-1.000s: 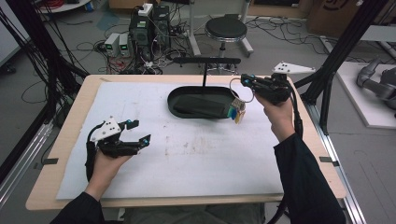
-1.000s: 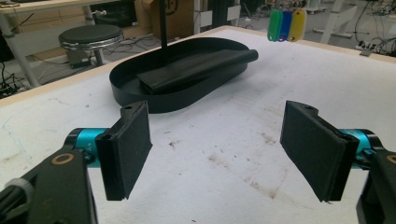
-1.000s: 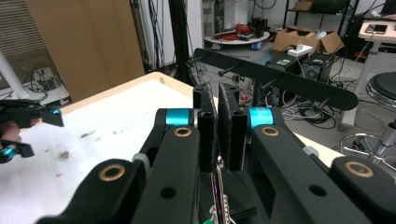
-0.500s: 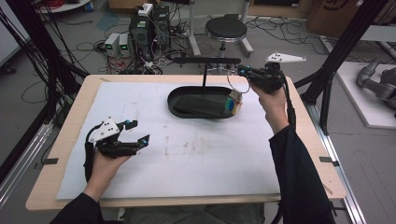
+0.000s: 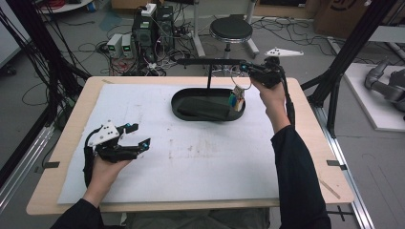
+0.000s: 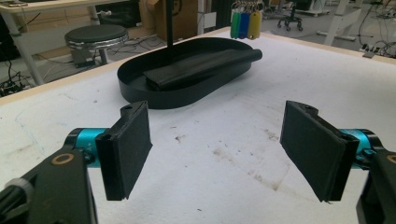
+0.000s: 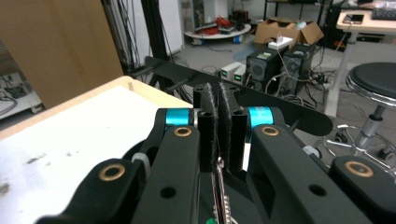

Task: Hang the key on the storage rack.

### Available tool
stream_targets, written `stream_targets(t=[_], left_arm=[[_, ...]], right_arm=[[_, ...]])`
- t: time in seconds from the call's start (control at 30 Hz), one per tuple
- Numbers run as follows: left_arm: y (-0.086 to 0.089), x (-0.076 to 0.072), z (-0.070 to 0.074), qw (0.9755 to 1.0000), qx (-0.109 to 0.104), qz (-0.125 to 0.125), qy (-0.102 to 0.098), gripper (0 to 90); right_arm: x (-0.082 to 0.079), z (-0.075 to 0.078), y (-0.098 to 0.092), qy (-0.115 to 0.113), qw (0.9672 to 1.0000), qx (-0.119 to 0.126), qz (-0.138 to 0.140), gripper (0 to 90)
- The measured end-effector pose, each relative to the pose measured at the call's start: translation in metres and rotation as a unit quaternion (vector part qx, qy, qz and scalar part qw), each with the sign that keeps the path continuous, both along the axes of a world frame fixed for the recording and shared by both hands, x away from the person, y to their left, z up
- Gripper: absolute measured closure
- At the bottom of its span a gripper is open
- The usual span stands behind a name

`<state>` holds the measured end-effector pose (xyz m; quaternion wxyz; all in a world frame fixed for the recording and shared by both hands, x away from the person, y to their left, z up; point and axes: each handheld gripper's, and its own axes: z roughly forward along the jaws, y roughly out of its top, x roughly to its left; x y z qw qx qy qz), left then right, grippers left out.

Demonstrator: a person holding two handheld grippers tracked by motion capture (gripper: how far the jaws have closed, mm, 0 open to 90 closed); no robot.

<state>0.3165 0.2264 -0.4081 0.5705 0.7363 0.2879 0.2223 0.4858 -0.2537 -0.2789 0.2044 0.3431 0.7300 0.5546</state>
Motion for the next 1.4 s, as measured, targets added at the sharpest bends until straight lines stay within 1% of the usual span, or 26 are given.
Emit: stream_targets(t=[0.37,0.53,0.6,0.7,0.83,0.97,1.17,1.33,1.4], left_arm=[[0.005,-0.002,-0.002,1.0000,-0.003,0.007,0.004,24.5],[0.008,-0.006,-0.002,0.9999,0.000,0.011,0.002,24.5],[0.010,-0.007,-0.003,0.9999,0.000,0.013,0.003,24.5],[0.012,-0.009,-0.004,0.9998,0.001,0.017,0.004,24.5],[0.013,-0.011,-0.004,0.9998,0.002,0.021,0.005,24.5],[0.014,-0.013,-0.005,0.9997,0.003,0.023,0.007,24.5],[0.014,-0.014,-0.007,0.9997,0.006,0.022,0.009,24.5],[0.014,-0.015,-0.007,0.9997,0.006,0.023,0.008,24.7],[0.014,-0.015,-0.007,0.9997,0.006,0.024,0.009,24.7]], right_arm=[[0.022,-0.017,-0.004,0.022,0.9993,-0.004,-0.029,87.4],[0.030,-0.023,-0.008,0.027,0.9989,0.008,-0.037,87.6],[0.032,-0.024,-0.009,0.029,0.9988,0.005,-0.040,87.8],[0.035,-0.025,-0.011,0.028,0.9986,0.009,-0.044,87.9],[0.038,-0.027,-0.012,0.032,0.9985,0.006,-0.045,87.9],[0.042,-0.030,-0.015,0.036,0.9981,0.011,-0.049,87.9],[0.044,-0.033,-0.016,0.043,0.9977,0.008,-0.052,87.9],[0.045,-0.033,-0.016,0.042,0.9975,0.003,-0.056,87.9],[0.044,-0.033,-0.016,0.039,0.9975,-0.003,-0.059,88.3]])
